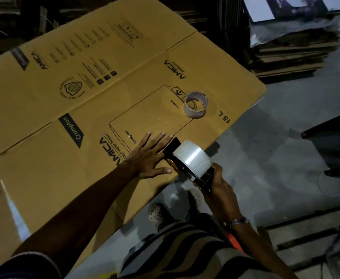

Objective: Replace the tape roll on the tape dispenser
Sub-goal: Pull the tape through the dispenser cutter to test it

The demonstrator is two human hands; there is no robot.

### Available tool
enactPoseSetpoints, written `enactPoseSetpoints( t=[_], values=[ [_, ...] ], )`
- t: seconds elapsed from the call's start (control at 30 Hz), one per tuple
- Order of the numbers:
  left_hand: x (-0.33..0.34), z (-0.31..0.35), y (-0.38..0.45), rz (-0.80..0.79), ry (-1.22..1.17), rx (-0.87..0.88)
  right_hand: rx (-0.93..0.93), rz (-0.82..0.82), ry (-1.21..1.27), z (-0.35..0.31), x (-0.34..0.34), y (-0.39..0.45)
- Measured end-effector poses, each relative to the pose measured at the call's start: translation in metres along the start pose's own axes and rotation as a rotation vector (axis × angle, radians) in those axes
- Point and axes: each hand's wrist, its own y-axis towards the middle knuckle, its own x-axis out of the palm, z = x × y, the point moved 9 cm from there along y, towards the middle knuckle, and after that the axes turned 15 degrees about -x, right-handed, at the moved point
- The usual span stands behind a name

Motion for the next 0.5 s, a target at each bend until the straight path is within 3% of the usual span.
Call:
enactPoseSetpoints(
  t=[0.3, 0.5],
  values=[
    [-0.001, -0.001, 0.0, 0.035, 0.006, -0.002, -0.079, 0.014, 0.027, -0.003, 0.001, -0.003],
    [0.004, -0.002, 0.001, 0.01, 0.01, -0.006, 0.107, -0.082, 0.034, 0.027, -0.008, -0.035]
  ],
)
